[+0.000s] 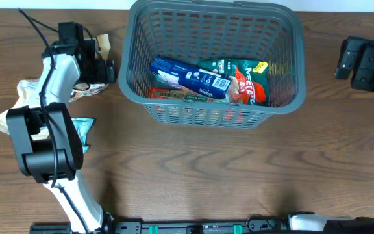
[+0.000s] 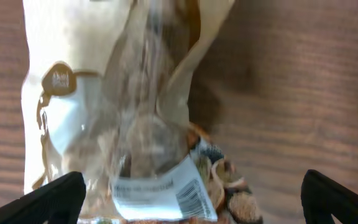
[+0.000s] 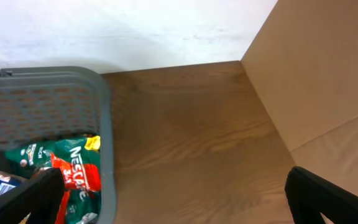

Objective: Pack container
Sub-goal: 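Lower the left gripper onto the brown windowed pouch and grasp it, then carry the brown pouch right over the basket and release it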

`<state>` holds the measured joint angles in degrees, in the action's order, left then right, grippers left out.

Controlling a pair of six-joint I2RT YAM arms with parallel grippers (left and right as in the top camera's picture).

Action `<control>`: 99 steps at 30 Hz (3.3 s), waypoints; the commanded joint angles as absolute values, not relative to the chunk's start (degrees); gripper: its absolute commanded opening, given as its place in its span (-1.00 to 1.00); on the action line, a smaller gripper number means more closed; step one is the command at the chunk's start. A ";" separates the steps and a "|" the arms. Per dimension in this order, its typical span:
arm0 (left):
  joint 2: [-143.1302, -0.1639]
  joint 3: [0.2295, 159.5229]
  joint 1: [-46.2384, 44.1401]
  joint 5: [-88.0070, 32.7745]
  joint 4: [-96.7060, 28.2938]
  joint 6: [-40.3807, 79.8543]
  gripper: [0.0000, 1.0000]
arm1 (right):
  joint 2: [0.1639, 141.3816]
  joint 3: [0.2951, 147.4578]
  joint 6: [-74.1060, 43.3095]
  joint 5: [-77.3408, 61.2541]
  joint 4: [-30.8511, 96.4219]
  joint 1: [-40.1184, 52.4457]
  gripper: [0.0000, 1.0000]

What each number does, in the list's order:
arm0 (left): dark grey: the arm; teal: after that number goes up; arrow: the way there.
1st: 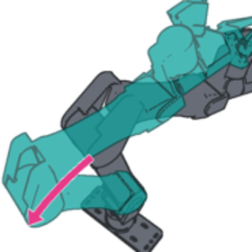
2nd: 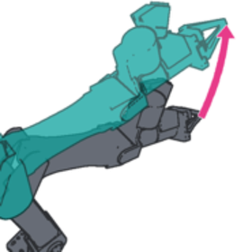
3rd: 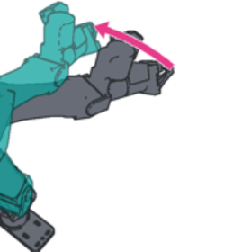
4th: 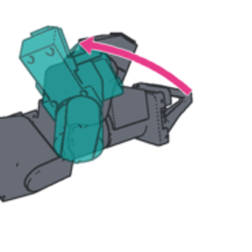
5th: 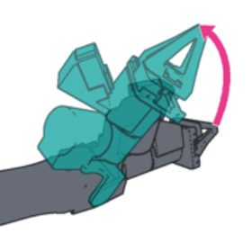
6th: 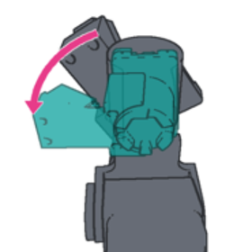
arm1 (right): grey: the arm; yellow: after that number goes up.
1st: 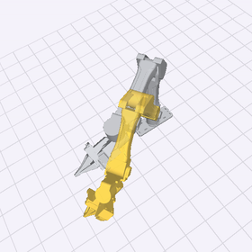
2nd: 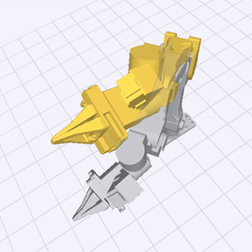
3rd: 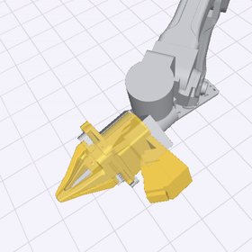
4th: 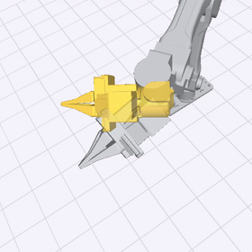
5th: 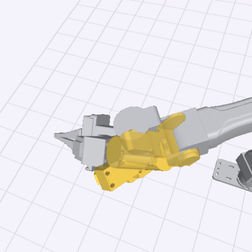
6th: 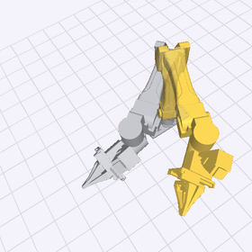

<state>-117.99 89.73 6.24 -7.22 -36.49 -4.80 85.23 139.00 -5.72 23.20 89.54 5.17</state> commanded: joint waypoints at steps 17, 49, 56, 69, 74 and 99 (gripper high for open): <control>-125.45 90.35 6.02 -1.52 -34.20 -9.45 0.96 | 85.41 139.28 -6.63 23.97 89.67 4.91 0.99; -111.46 93.71 6.09 1.15 -40.47 -5.17 -0.89 | 85.41 139.28 -6.63 23.97 89.67 4.91 0.98; -101.25 93.78 6.07 0.95 -40.73 0.67 -0.89 | 85.41 139.28 -6.63 23.97 89.67 4.91 0.98; -81.76 97.25 3.79 -5.93 -42.33 1.13 -0.89 | 85.41 139.28 -6.63 23.97 89.67 4.91 0.99; -82.19 108.27 2.02 -7.29 -48.99 1.15 -0.90 | 85.41 139.28 -6.63 23.97 89.67 4.91 0.98; -96.33 124.05 -20.69 -14.59 -59.57 -15.55 -0.89 | 85.41 139.28 -6.63 23.97 89.67 4.91 0.98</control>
<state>-97.62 123.13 -17.93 -13.63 -59.61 -10.68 85.23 139.00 -5.72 23.18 89.56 5.17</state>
